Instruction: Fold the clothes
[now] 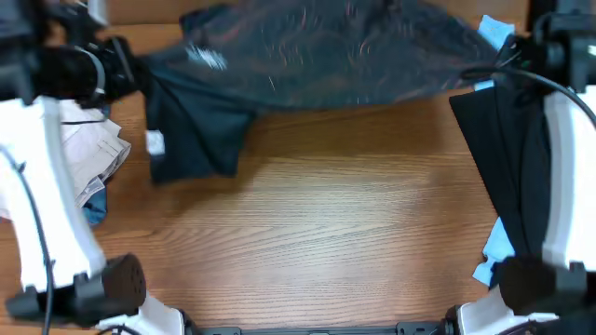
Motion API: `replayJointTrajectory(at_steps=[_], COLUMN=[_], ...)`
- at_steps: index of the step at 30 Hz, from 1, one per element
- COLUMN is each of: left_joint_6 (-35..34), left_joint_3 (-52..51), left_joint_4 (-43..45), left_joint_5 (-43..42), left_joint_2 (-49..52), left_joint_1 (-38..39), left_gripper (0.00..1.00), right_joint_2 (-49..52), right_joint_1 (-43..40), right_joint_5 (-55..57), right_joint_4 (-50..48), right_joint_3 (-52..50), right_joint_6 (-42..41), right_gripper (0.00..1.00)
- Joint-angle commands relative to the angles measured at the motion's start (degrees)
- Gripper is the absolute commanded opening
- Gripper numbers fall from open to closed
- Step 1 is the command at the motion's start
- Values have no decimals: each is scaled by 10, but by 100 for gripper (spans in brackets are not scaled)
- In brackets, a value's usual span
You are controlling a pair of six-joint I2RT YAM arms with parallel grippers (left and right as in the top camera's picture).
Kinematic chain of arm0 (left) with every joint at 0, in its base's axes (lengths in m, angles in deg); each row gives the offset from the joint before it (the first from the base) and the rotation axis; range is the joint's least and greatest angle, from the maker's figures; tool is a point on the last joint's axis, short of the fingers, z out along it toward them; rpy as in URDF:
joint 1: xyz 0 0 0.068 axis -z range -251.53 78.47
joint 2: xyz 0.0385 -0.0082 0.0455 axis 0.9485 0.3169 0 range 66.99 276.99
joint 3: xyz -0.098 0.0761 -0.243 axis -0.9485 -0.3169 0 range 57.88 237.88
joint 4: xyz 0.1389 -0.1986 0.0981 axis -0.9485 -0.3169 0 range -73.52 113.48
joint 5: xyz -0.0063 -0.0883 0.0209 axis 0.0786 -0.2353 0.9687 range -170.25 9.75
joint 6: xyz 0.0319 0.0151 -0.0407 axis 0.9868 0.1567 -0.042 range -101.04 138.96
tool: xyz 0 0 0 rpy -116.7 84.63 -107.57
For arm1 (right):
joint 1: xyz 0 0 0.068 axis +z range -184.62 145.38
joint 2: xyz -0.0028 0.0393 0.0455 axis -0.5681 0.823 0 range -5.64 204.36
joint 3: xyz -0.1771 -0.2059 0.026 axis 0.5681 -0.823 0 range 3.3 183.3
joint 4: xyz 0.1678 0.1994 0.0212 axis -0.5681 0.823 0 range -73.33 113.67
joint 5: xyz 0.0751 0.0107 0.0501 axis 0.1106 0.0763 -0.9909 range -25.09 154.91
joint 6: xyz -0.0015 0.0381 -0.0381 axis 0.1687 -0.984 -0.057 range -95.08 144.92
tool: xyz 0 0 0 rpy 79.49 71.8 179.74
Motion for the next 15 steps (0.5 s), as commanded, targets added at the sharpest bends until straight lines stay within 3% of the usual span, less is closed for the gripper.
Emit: replayJointTrajectory(at_steps=[1, 9, 15], left_joint_6=[59, 72, 75], left_joint_3=[-111, -354, -486], left_joint_4=[2, 40, 65], left_joint_5=[31, 38, 58], left_joint_2=[33, 53, 47], left_joint_1=[22, 26, 24], left_gripper=[4, 4, 4], right_joint_2=[0, 0, -4], right_joint_1=[-17, -39, -40], right_joint_5=[19, -92, -97], right_joint_4=[9, 29, -7], right_joint_3=[-69, -240, -376], right_joint_6=[-8, -31, -65], right_gripper=[4, 4, 4])
